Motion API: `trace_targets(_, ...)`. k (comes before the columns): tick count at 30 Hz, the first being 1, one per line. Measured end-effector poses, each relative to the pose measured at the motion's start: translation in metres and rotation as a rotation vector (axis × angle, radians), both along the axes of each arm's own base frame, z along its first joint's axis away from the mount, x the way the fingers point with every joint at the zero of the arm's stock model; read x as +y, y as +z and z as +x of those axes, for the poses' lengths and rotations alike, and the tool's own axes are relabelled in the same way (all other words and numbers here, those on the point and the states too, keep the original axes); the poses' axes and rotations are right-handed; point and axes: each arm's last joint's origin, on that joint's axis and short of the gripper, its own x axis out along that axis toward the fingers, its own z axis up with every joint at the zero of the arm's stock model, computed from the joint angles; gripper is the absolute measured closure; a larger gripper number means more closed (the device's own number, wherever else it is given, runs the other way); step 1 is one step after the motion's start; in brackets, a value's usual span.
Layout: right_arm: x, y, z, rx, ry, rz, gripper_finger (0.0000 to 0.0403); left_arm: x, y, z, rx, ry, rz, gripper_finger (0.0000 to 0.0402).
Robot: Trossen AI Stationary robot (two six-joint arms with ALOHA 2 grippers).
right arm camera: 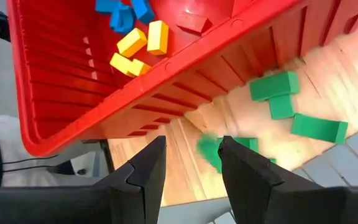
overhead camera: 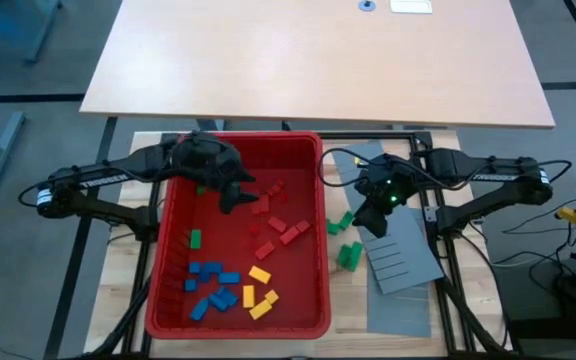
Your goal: Sort blocks
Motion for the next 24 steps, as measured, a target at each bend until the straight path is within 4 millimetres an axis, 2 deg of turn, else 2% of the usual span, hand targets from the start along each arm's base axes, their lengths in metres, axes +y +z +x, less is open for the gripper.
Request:
trace_targets(4,-0.001,0.0,0.0,0.001,-0.016,-0.021,0.0268,0.001,-0.016,-0.011,0.205,0.032,0.094,0.0072)
trace_targets(8,-0.002,0.0,0.0,0.0,-0.034,-0.044,0.0259,0.003,-0.034,-0.024,0.461,0.06,0.266,0.0072)
trace_targets(13,-0.002,0.0,0.001,-0.002,-0.051,-0.06,0.0252,0.008,-0.051,-0.033,0.703,0.004,0.481,0.0072)
trace_targets(18,-0.002,0.001,0.003,-0.033,-0.059,-0.056,0.0255,0.02,-0.069,-0.029,0.818,-0.066,0.569,0.0072)
trace_targets(24,-0.002,0.005,0.007,-0.085,-0.07,-0.048,0.0258,0.049,-0.095,-0.019,0.899,-0.091,0.551,0.008)
